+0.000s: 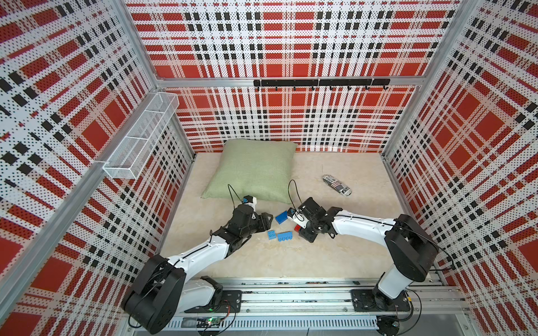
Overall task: Assemble a heart with lego
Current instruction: Assemble the lego brick with the lego brick.
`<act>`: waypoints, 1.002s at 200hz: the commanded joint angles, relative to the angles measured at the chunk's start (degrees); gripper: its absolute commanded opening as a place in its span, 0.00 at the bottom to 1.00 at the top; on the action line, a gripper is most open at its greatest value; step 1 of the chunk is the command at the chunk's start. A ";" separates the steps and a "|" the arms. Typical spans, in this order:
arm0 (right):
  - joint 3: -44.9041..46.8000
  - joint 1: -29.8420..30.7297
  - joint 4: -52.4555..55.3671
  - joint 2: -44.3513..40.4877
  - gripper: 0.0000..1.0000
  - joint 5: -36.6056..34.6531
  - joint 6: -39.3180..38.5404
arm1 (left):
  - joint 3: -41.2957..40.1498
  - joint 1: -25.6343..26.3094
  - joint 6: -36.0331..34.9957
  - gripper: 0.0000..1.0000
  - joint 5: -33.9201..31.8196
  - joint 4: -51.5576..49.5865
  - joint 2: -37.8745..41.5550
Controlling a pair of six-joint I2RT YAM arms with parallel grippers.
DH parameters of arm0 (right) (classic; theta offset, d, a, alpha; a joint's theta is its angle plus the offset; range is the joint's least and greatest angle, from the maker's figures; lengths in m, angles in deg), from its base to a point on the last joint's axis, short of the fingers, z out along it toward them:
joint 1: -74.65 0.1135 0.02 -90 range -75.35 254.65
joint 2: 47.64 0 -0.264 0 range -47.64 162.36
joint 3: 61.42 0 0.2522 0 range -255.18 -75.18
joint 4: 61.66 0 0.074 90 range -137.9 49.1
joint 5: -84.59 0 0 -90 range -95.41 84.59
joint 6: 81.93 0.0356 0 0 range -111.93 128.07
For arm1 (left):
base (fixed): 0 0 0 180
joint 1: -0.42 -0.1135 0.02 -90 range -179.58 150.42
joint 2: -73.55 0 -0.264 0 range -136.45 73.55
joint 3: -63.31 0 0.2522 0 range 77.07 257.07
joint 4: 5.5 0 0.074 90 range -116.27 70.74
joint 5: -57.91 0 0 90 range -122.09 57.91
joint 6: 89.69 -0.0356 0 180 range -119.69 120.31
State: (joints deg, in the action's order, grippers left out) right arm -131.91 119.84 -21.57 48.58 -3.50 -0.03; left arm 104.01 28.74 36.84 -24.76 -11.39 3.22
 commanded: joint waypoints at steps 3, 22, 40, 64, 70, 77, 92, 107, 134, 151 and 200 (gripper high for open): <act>-0.51 -0.45 3.49 3.21 0.30 2.75 -0.25 | -0.70 -0.71 -0.65 0.65 0.97 2.12 0.72; 0.58 -0.47 3.61 1.82 0.30 2.39 -0.68 | -1.08 -0.72 -0.49 0.65 1.19 2.24 1.00; 1.13 -0.44 4.25 1.03 0.30 1.70 0.20 | -1.33 -0.70 -0.26 0.65 1.07 2.56 1.24; 0.68 -0.43 3.76 -2.01 0.30 1.37 0.21 | -1.25 -0.71 0.03 0.65 1.37 3.35 0.66; 0.28 -0.45 3.77 -2.56 0.30 1.31 0.01 | -1.19 -0.63 0.03 0.65 1.49 3.33 0.42; -0.26 -0.45 4.19 -3.00 0.30 1.21 -0.22 | -0.99 -0.71 0.03 0.65 1.76 3.34 0.13; -1.19 -0.43 5.71 -3.27 0.30 0.74 -0.69 | -1.03 -0.71 0.28 0.65 1.90 3.41 0.13; -0.33 -0.42 5.64 -3.96 0.30 0.46 -0.72 | -1.28 -0.66 0.29 0.65 1.74 3.49 0.45; 1.35 0.57 4.35 -3.03 0.29 0.22 0.06 | -1.49 -0.70 0.29 0.65 1.46 3.55 0.65; 1.02 0.87 3.96 -1.33 0.29 0.00 0.58 | -1.35 -0.68 0.16 0.65 1.60 3.64 0.23; 1.85 0.87 2.70 0.36 0.29 -0.76 2.13 | -1.12 -0.71 -0.15 0.65 1.59 3.28 0.07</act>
State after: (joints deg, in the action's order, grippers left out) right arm -131.26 120.30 -18.88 47.01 -3.50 0.56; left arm 103.24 28.63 37.21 -23.40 -9.35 3.40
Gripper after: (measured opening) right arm 0.358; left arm 0.653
